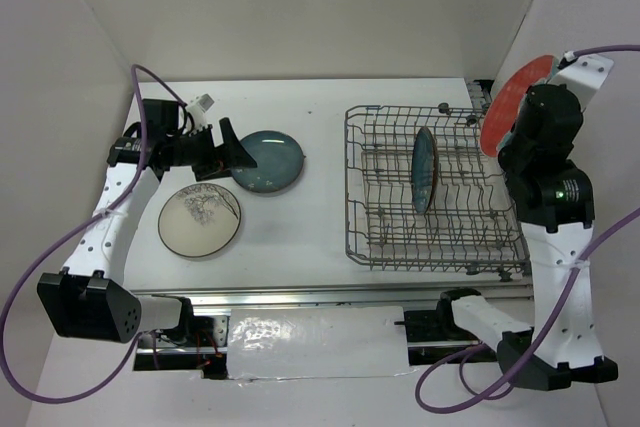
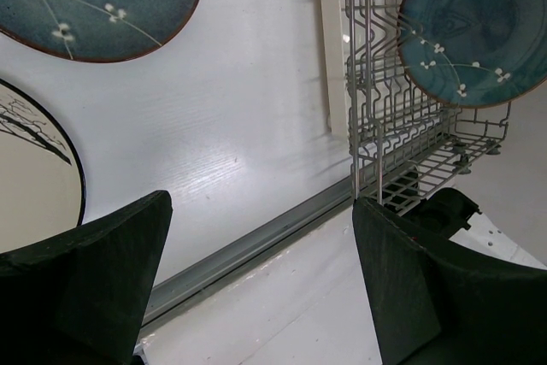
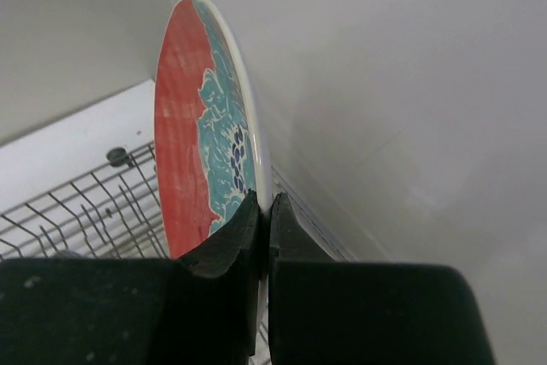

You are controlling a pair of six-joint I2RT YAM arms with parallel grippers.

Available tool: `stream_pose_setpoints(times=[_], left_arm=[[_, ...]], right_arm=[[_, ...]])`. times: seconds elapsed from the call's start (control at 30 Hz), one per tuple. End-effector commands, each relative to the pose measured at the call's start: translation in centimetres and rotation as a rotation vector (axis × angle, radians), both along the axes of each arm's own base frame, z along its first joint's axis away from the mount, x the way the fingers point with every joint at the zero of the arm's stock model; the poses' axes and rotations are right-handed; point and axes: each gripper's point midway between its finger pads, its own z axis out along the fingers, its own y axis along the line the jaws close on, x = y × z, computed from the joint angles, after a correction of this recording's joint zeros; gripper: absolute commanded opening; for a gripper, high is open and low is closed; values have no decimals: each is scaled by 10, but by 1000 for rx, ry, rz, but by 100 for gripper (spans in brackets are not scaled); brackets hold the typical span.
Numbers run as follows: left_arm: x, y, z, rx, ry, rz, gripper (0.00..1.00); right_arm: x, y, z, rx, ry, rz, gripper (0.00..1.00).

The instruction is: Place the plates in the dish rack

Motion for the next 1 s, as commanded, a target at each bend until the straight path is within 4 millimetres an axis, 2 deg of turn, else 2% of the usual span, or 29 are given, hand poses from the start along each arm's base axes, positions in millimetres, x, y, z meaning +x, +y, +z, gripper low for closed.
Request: stream_pose_setpoints(times=[0.0,0.03,0.2,0.5,0.57,0.77,0.97], left_arm=[[9,-3,15,-1,-59,-26,99],[9,-3,14,1,-54,-28,99],[10,-3,11,6,-52,-28,99],[10,0,1,26,-25,-17,99],[10,-1,-2,27,-12,-22,99],[9,-3,-3,17,-16,-26,99],[10,-4,-3,13,-15,-26,99]], right_arm=[[-8,1,52,23,-281,34,0],[-4,1,38,21,-249,38,0],[1,5,-4,-10,-147,95,0],[14,12,-52,-25,-64,162,0],[15,12,-52,-27,-82,165,0],[25,7,-73,-65,-46,151,0],[29,4,-69,-95,-60,147,0]])
